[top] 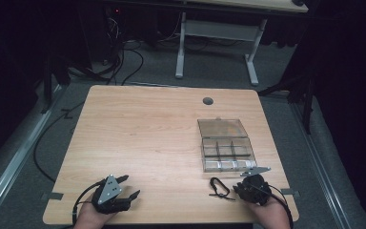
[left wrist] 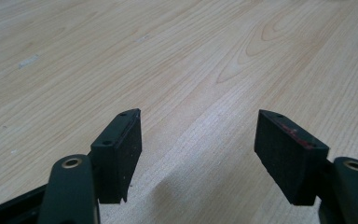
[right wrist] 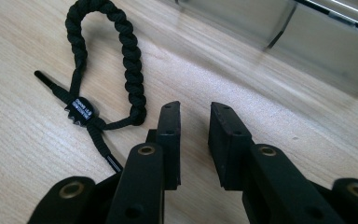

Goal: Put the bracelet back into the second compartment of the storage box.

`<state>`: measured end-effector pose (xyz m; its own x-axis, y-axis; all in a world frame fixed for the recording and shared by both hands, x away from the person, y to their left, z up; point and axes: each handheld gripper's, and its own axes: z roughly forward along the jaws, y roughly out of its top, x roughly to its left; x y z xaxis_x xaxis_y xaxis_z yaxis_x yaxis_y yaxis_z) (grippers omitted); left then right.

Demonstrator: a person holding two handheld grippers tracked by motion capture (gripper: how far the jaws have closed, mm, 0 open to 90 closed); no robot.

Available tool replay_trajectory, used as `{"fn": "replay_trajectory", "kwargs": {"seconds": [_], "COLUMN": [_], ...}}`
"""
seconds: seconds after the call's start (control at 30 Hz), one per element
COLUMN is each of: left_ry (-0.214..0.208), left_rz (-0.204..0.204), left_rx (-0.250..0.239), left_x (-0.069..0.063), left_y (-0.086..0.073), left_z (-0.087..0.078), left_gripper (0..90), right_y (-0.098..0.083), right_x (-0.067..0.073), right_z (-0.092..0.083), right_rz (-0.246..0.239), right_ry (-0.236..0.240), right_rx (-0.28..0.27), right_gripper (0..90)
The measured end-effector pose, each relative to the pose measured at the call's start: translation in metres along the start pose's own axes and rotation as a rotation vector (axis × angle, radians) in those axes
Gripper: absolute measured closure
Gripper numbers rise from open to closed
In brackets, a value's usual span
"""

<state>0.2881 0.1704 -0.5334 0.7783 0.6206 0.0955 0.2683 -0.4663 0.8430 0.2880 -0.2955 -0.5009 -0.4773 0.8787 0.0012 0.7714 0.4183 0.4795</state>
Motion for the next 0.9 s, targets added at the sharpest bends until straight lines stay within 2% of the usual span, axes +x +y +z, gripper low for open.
{"fn": "replay_trajectory", "kwargs": {"seconds": [0.1,0.13,0.3,0.5,0.63,0.77,0.9], "left_ry": [0.0,0.0,0.0,-0.001,-0.001,-0.003,-0.004], "left_rz": [0.0,0.0,0.002,0.002,0.004,0.007,0.009], "left_rx": [0.0,0.0,0.003,0.003,0.002,0.009,0.009], "left_x": [0.0,0.0,0.0,0.0,0.0,-0.001,-0.001], "left_y": [0.0,0.0,0.0,0.0,0.0,0.0,0.0], "left_z": [0.0,0.0,0.0,0.0,0.0,0.0,0.0], "left_gripper": [32.5,32.5,32.4,32.3,32.3,32.3,32.3], "right_y": [0.002,0.004,0.008,0.014,0.016,0.02,0.024], "right_x": [0.0,0.001,0.0,-0.001,-0.002,-0.002,-0.002], "right_z": [-0.001,-0.002,-0.004,-0.005,-0.005,-0.005,-0.006], "right_rz": [-0.01,-0.009,-0.021,-0.032,-0.031,-0.028,-0.041], "right_ry": [0.003,0.003,0.01,0.01,0.02,0.051,0.054], "right_rx": [0.014,0.036,0.067,0.129,0.146,0.185,0.2], "right_gripper": [74.1,73.5,71.3,69.9,69.5,68.0,67.2]}}
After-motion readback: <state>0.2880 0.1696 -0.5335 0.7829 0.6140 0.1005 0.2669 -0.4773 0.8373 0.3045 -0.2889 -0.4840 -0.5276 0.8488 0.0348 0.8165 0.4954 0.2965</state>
